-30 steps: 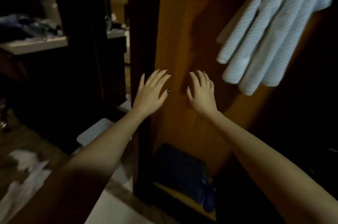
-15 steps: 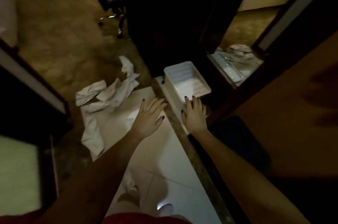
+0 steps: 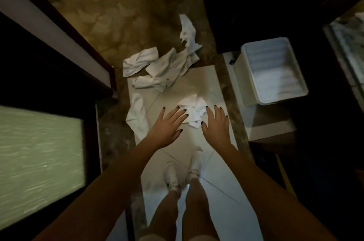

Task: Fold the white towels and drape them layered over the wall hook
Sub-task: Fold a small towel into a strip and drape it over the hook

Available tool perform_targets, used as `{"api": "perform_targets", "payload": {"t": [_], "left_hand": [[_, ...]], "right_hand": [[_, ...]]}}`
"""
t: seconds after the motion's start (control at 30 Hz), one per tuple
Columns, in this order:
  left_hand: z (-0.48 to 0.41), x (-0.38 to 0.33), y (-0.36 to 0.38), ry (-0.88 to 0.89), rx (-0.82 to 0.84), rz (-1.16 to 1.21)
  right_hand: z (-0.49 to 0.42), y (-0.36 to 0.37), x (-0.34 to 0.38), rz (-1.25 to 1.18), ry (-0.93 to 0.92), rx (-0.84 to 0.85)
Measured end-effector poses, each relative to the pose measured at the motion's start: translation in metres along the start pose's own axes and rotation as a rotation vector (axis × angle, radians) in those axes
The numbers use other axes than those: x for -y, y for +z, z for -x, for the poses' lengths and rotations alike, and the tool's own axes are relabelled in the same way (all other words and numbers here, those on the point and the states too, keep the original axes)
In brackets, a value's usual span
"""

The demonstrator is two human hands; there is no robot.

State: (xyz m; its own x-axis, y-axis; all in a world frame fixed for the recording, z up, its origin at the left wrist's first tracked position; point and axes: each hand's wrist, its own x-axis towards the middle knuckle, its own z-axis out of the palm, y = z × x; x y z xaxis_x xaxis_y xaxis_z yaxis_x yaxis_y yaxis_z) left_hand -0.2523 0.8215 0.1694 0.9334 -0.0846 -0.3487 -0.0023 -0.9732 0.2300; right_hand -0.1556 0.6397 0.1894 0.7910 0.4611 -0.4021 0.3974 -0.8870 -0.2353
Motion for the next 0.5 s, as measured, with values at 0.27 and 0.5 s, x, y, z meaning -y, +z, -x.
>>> {"api": "perform_targets", "payload": {"t": [0.27,0.5], "left_hand": [[-0.130,0.076,0.136,-0.133,-0.017,0.069],[-0.232,0.140,0.312,-0.106,0.052,0.024]], "right_hand": [[-0.167,0.138,-0.068,-0.036,-0.028,0.063],[-0.301,0.296,-0.113,-0.072,-0.066,0.100]]}}
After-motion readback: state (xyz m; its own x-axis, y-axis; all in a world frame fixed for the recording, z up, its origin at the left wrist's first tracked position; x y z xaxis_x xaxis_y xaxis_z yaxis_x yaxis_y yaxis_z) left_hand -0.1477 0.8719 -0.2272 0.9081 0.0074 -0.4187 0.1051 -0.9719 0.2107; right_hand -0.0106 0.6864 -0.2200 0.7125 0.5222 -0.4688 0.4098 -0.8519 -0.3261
